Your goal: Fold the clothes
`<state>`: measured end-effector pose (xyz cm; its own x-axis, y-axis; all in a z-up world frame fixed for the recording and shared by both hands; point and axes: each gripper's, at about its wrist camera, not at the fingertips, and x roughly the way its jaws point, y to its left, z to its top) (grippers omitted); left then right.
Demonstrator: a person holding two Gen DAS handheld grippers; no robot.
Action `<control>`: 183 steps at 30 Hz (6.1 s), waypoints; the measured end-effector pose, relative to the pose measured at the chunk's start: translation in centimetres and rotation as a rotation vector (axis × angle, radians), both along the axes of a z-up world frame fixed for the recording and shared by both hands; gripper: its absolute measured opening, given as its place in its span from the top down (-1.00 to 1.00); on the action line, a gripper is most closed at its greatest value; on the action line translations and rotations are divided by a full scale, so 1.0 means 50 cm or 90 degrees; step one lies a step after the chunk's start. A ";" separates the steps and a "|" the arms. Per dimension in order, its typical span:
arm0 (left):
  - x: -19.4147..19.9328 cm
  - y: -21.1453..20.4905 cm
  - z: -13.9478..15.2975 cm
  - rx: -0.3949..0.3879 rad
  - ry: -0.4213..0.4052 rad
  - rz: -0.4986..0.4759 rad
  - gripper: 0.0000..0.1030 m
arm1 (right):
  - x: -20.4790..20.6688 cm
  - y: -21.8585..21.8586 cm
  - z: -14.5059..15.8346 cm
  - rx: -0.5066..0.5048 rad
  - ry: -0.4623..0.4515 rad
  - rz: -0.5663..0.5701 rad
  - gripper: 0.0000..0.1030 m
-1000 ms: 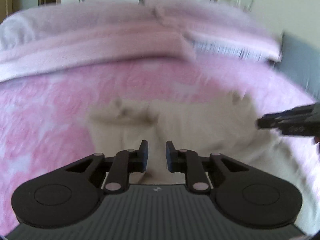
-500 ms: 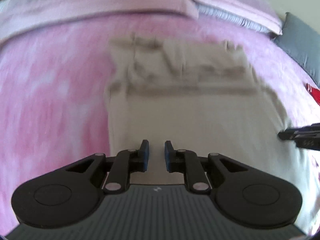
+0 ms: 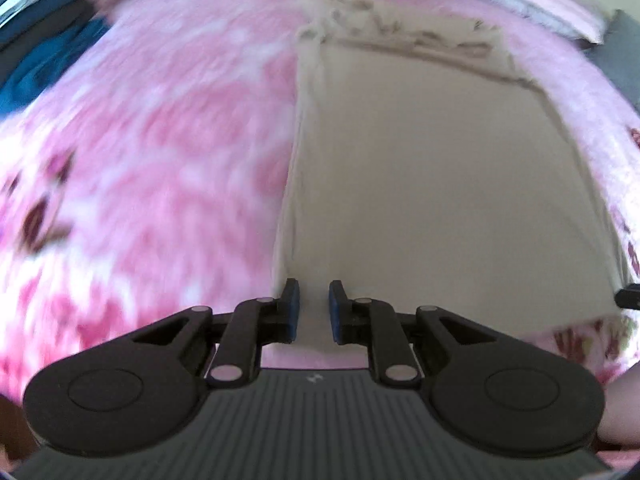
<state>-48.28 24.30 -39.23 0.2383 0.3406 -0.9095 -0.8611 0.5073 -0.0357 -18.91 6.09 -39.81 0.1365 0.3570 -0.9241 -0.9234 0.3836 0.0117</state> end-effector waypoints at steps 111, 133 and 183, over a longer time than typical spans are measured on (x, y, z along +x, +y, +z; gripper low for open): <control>-0.181 0.045 0.028 -0.192 -0.237 0.005 0.98 | 0.206 -0.134 0.034 0.155 0.417 -0.166 0.95; -0.006 0.382 0.123 -0.184 -0.482 0.080 0.98 | 0.320 0.133 0.196 0.282 0.345 -0.232 0.94; 0.185 0.602 -0.066 -0.089 -0.292 0.105 0.53 | 0.510 0.450 -0.050 0.216 0.270 -0.155 0.96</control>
<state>-39.04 54.38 -42.52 0.5765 0.2906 -0.7637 -0.8097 0.3288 -0.4861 6.57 28.57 -42.30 -0.1049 0.6466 -0.7556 -0.6966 0.4945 0.5199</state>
